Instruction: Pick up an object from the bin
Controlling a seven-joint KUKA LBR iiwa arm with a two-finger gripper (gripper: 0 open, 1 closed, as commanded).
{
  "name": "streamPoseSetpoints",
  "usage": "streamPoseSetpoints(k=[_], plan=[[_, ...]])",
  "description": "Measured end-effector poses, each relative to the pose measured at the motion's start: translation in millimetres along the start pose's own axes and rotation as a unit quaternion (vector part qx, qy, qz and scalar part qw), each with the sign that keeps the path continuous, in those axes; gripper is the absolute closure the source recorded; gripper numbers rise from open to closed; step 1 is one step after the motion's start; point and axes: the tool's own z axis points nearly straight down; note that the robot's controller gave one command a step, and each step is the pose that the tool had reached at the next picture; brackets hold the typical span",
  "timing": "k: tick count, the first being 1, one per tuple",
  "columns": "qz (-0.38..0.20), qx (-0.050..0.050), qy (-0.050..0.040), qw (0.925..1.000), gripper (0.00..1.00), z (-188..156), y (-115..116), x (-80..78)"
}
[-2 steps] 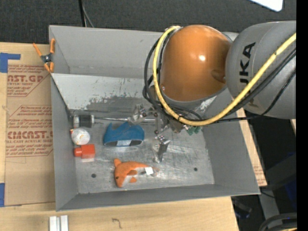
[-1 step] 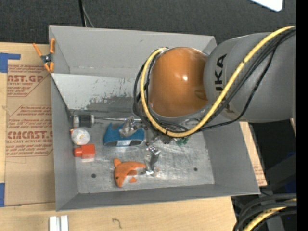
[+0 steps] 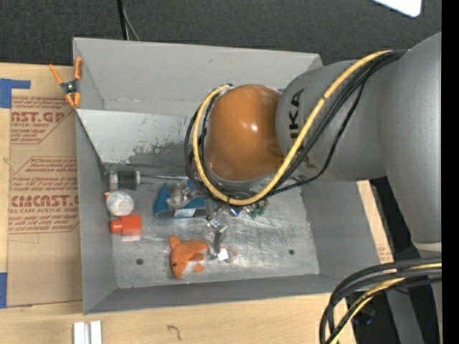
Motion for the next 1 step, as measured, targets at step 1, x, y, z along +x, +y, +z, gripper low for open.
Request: streamPoseSetpoints(k=[1], plan=[[-0.026, -0.001, 0.0016, 0.9996, 0.0, 42.2, 8.4, 11.8]])
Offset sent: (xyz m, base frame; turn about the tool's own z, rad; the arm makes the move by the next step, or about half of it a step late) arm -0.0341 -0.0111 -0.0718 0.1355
